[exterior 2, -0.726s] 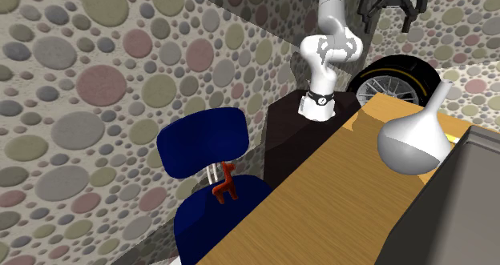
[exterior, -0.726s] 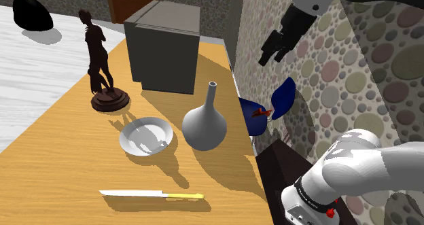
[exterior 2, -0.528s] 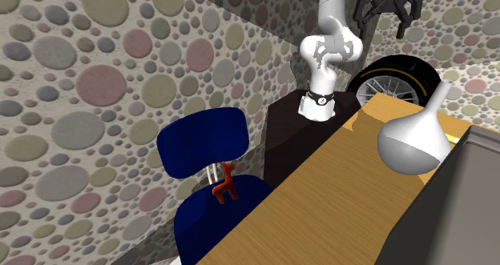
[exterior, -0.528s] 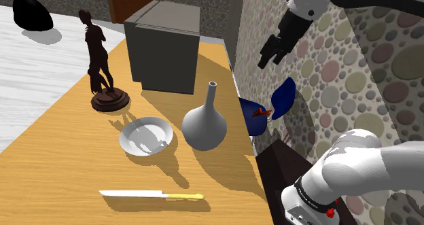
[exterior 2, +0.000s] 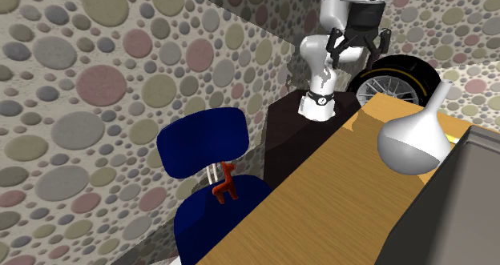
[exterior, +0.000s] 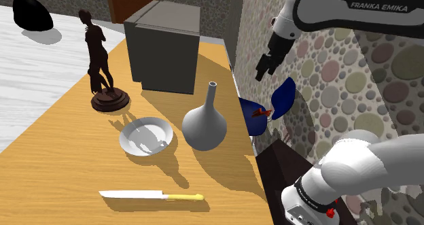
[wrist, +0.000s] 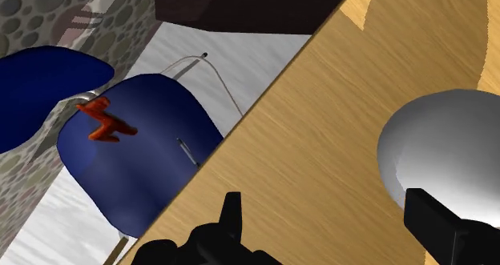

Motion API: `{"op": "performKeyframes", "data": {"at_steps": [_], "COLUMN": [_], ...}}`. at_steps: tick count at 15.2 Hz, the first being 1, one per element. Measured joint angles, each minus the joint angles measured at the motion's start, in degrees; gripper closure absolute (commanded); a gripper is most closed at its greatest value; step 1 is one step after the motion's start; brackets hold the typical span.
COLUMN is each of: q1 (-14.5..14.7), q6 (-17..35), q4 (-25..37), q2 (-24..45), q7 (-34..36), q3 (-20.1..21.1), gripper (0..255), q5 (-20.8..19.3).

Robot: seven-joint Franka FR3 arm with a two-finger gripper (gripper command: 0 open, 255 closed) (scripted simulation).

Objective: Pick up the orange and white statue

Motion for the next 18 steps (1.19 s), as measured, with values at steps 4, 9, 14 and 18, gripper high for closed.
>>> {"op": "performKeyframes", "data": {"at_steps": [4, 9, 14, 18], "q1": [-1.04, -2.38, -4.01, -5.19], "q6": [3.20, 7.91, 12.34, 16.45], "q4": [-1.51, -2.49, -0.39, 0.97], "q2": [4.75, 12.02, 21.67, 29.51], "q7": [-4.26, -9.03, -13.92, -16.96], "q3": [-2.45, -5.20, -8.09, -9.86], "gripper": [0, 0, 0, 0], "q5": [-2.74, -6.16, -9.47, -11.86]}}
